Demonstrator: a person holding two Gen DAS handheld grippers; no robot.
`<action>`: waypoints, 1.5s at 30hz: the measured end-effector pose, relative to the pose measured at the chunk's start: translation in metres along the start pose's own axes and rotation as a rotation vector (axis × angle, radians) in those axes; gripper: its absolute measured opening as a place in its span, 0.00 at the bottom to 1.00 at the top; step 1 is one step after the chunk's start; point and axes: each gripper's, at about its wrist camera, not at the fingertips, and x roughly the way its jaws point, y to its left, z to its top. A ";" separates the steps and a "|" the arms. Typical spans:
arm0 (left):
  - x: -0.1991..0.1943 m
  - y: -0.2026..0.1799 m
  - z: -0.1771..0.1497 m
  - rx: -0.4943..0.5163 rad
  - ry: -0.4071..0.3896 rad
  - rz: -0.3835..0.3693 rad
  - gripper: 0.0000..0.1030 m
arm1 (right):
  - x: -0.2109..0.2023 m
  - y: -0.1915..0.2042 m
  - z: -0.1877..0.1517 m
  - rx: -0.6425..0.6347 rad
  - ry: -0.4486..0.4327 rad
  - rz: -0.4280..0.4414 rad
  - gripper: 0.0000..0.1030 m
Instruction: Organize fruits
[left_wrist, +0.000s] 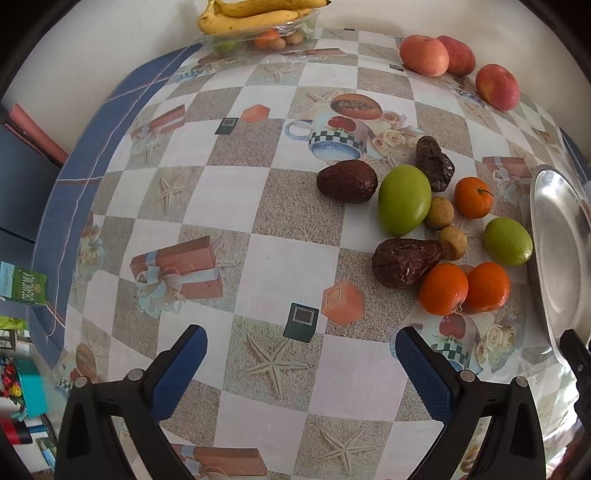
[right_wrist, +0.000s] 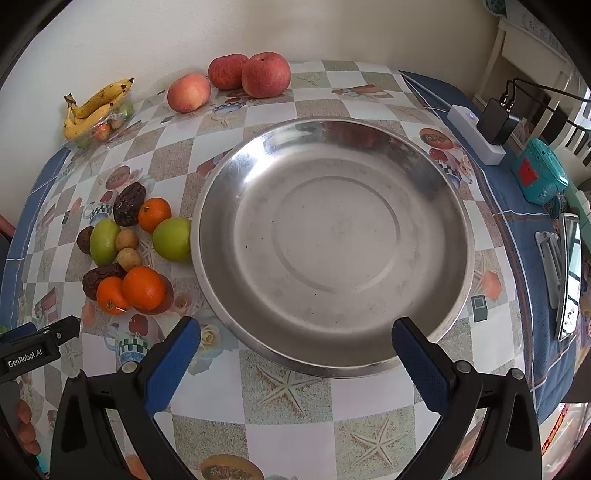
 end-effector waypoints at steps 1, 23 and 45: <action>0.000 0.001 0.000 -0.004 0.001 0.001 1.00 | 0.000 0.000 0.000 -0.002 -0.001 0.000 1.00; -0.001 -0.008 -0.002 0.025 0.001 0.006 1.00 | 0.000 0.004 -0.001 -0.016 0.003 -0.003 1.00; -0.016 -0.003 0.004 -0.047 -0.061 -0.093 1.00 | -0.013 0.024 0.002 -0.029 -0.069 0.137 1.00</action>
